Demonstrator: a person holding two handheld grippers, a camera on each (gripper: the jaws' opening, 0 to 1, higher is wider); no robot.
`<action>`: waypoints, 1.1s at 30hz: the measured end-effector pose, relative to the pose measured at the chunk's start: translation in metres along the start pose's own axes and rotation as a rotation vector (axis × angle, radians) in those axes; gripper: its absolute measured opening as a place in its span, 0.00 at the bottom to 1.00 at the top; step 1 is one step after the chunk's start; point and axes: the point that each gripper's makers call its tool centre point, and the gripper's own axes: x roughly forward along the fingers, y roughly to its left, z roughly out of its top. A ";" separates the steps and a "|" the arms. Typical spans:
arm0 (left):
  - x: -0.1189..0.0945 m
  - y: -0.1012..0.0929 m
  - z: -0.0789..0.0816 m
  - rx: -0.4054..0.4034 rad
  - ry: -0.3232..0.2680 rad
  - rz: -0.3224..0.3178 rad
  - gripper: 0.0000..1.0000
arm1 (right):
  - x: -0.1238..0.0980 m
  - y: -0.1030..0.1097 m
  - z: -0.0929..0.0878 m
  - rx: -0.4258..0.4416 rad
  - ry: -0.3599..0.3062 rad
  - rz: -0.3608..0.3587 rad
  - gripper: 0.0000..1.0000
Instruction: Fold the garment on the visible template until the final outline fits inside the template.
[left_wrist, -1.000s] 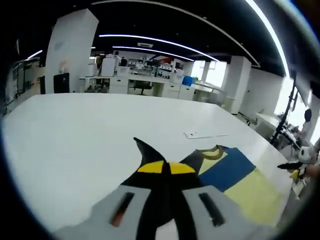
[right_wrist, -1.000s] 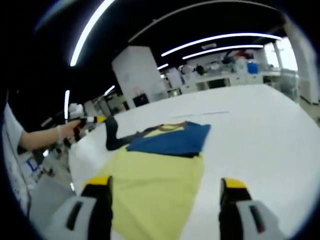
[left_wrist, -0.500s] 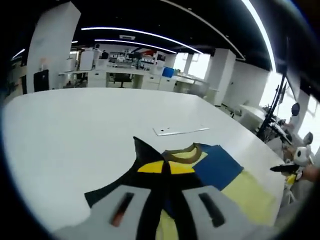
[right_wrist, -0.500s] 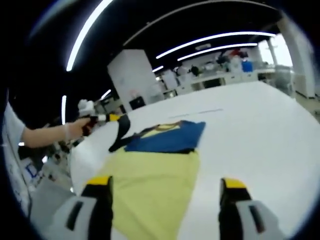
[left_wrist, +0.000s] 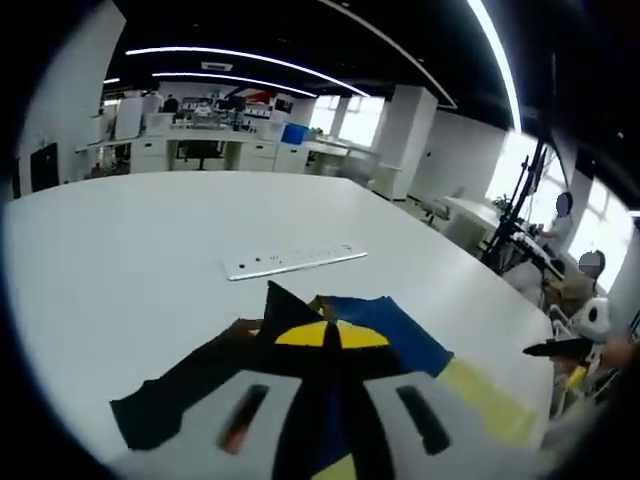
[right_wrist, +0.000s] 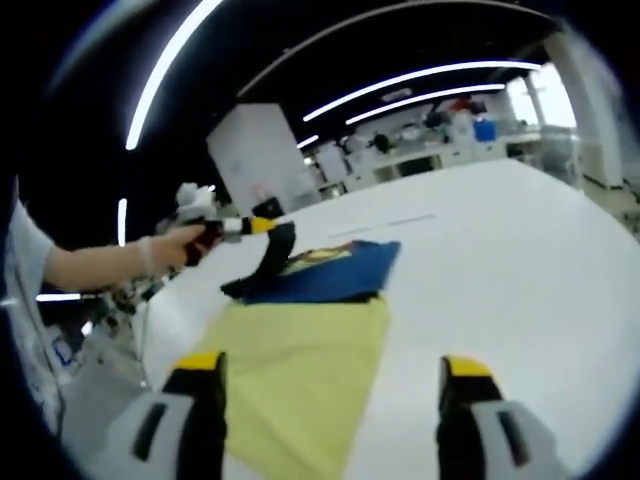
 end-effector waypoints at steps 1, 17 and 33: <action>0.004 -0.006 0.000 0.003 0.002 -0.010 0.00 | -0.002 -0.001 -0.001 0.003 -0.002 -0.005 0.87; 0.051 -0.080 -0.024 0.011 0.055 -0.128 0.00 | -0.010 -0.014 -0.007 0.044 -0.014 -0.032 0.87; 0.078 -0.112 -0.066 0.017 0.156 -0.190 0.00 | -0.011 -0.021 -0.014 0.074 -0.018 -0.046 0.87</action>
